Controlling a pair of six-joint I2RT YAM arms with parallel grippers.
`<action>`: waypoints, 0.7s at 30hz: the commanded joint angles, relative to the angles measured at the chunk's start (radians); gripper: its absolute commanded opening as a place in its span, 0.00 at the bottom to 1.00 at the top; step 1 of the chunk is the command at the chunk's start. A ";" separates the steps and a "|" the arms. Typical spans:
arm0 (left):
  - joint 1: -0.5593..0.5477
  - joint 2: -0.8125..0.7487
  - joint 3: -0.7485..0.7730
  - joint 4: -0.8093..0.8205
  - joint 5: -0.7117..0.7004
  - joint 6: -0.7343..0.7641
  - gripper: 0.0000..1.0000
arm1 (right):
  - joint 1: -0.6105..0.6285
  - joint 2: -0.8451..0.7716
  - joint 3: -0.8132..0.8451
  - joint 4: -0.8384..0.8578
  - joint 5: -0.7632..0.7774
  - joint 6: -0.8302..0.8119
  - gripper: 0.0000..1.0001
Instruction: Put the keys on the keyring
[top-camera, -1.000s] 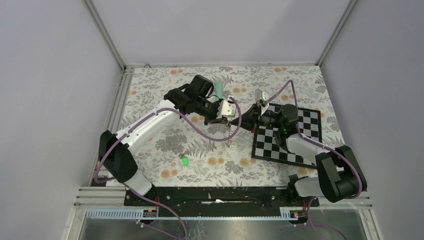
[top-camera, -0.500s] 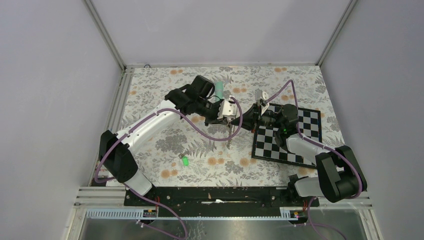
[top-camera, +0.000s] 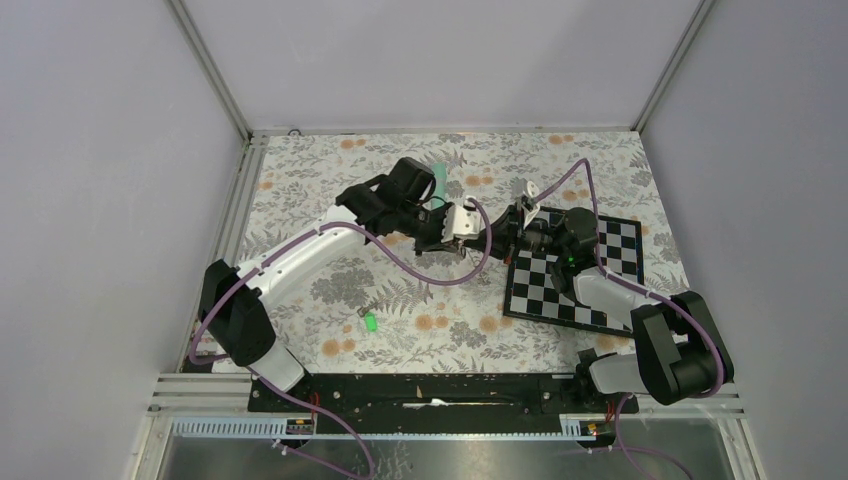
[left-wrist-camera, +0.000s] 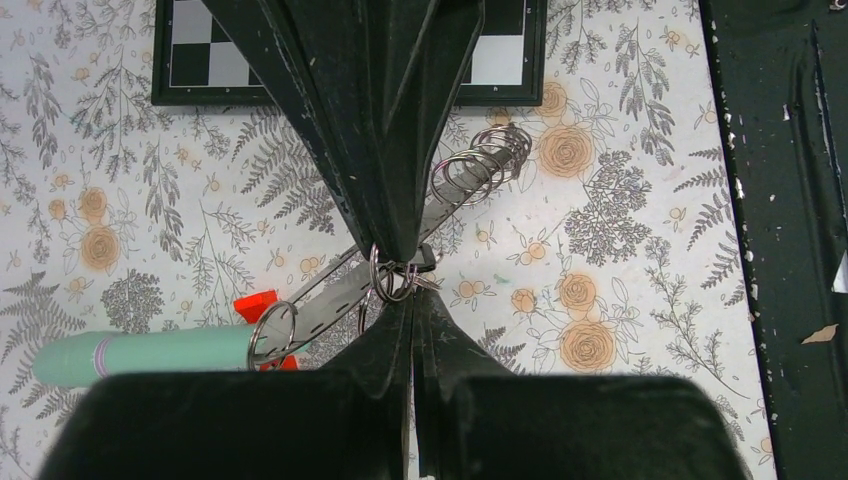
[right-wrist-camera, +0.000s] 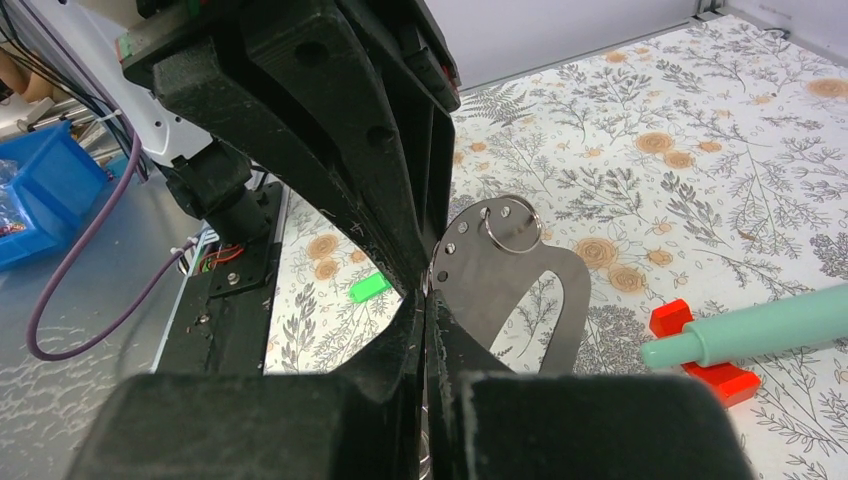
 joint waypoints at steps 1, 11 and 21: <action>-0.035 -0.012 -0.003 0.076 0.030 -0.043 0.00 | 0.001 -0.017 0.023 0.068 0.047 -0.003 0.00; -0.036 -0.013 -0.012 0.210 -0.024 -0.231 0.00 | 0.001 -0.013 0.005 0.085 0.085 0.004 0.00; -0.057 -0.003 -0.018 0.275 -0.050 -0.339 0.00 | 0.001 -0.009 -0.010 0.098 0.145 0.023 0.00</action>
